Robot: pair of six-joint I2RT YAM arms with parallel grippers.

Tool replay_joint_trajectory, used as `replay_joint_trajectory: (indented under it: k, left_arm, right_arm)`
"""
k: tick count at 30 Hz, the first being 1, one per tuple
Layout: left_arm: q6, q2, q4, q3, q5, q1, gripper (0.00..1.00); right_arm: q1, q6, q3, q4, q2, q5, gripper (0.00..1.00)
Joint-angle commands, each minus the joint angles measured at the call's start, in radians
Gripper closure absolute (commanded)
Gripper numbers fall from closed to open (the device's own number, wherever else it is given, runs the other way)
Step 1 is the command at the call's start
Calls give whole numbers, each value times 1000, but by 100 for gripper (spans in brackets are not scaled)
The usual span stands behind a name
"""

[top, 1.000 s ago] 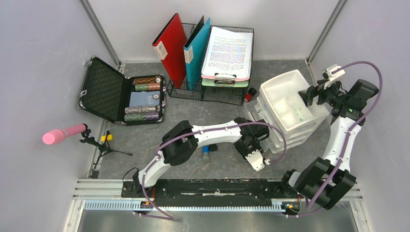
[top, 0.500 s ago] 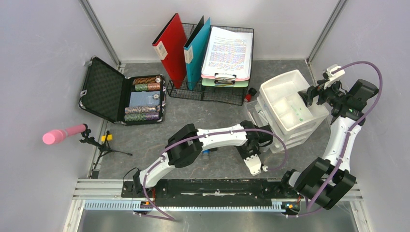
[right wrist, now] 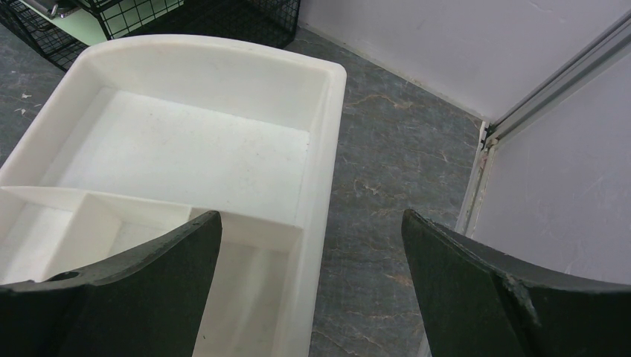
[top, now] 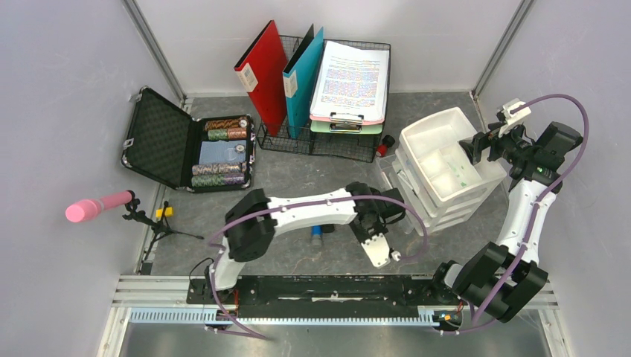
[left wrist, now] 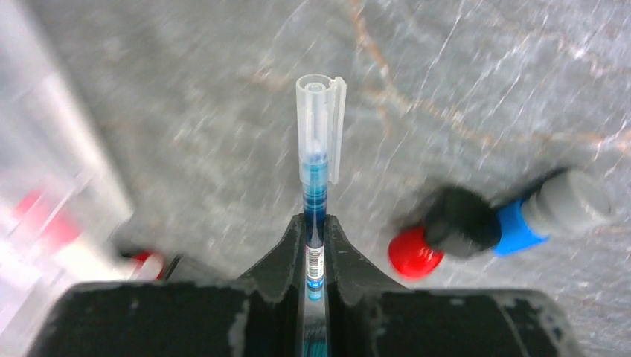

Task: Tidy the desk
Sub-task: Pick up the stationery from the center of the board, then place the stationery in the drawer.

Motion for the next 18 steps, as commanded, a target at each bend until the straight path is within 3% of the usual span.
replay_joint_trajectory:
  k: [1, 9, 15, 18]
  left_arm:
    - [-7, -175, 15, 17, -91, -5, 98]
    - [104, -146, 40, 225, -188, -5, 98]
    - [190, -26, 84, 400, -163, -3, 97]
    - [206, 27, 98, 450, -133, -1, 91]
  right_arm:
    - [33, -146, -130, -291, 120, 101, 2]
    - [33, -145, -129, -293, 119, 98, 2]
    - [32, -146, -127, -295, 111, 97, 2]
    - [32, -147, -126, -299, 111, 92, 2]
